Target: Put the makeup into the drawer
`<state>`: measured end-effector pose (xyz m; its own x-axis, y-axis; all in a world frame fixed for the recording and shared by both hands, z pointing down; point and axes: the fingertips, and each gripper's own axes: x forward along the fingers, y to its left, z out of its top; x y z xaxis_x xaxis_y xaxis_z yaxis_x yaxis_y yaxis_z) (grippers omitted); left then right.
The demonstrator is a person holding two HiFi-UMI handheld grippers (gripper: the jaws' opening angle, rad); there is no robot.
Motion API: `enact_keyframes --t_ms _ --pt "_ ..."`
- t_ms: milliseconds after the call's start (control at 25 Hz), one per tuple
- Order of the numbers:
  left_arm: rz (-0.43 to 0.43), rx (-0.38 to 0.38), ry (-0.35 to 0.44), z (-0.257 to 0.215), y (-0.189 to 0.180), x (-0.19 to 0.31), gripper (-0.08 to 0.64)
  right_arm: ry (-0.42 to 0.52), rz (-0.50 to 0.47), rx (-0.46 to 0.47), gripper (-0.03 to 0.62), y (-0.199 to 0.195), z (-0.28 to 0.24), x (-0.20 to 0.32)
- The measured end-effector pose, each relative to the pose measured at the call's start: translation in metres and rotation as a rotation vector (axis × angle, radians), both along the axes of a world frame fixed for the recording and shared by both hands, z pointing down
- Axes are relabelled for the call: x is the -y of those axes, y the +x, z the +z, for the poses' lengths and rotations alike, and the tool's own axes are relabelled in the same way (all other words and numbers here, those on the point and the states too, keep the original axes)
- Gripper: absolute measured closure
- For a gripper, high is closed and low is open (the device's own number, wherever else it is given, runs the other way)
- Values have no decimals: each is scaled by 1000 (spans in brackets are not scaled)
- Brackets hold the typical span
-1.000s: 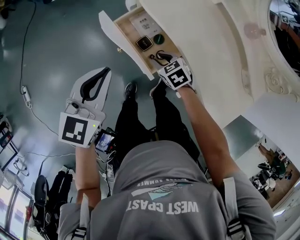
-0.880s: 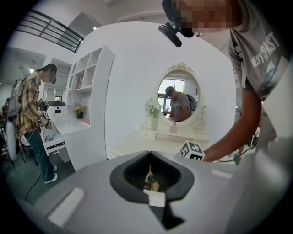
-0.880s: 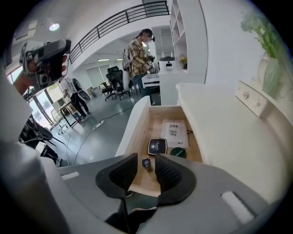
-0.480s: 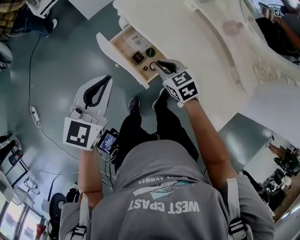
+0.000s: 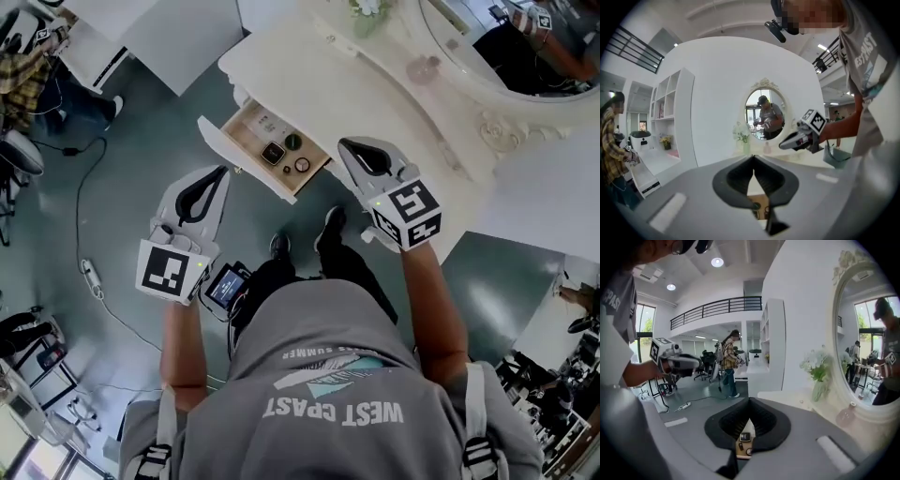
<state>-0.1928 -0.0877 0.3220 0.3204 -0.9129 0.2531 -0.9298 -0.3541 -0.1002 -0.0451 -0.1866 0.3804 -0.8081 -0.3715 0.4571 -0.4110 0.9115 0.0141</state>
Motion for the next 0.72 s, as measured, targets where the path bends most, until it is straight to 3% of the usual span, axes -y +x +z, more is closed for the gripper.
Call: enact_keyframes --t_ms 480,720 --pt "62 23 32 -37 15 -10 558 210 21 166 592 30 -150 -42" --pt "93 23 47 -43 18 -10 558 225 -20 117 594 33 -162 -67"
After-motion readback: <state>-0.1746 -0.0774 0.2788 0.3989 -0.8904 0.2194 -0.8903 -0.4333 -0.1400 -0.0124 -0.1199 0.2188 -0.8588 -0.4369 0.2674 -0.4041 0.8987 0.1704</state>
